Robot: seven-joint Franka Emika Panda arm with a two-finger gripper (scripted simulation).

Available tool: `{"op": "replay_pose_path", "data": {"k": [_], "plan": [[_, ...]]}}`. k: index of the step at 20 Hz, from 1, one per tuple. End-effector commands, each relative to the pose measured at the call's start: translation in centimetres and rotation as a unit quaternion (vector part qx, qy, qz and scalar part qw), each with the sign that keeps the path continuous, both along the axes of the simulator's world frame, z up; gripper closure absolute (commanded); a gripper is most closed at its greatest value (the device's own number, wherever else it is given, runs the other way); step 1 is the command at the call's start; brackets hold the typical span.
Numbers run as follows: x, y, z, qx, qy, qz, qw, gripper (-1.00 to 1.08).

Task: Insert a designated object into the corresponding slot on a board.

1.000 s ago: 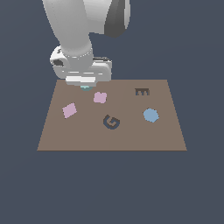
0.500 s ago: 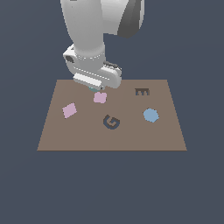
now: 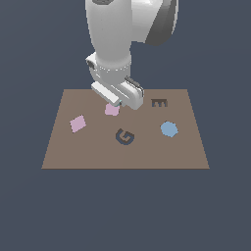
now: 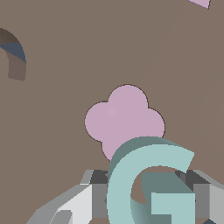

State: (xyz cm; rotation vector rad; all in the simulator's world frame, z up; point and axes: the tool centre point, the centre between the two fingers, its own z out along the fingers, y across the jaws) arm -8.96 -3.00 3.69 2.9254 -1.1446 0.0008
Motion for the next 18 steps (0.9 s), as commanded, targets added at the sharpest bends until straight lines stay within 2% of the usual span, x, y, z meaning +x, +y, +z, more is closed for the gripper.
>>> {"op": "replay_pose_path", "data": {"k": [1,6,10,14,18], "plan": [[0.7,0.8,0.0,0.000,0.000,-0.044,0.9990,1.08],[2.2,2.2,0.1,0.000,0.000,-0.129,0.9916,1.08],[3.6,3.1,0.1,0.000,0.000,-0.199,0.9800,1.08],[5.2,3.8,0.2,0.000,0.000,-0.269,0.9631,1.08],[6.9,4.2,0.2,0.000,0.000,-0.339,0.9406,1.08]]}}
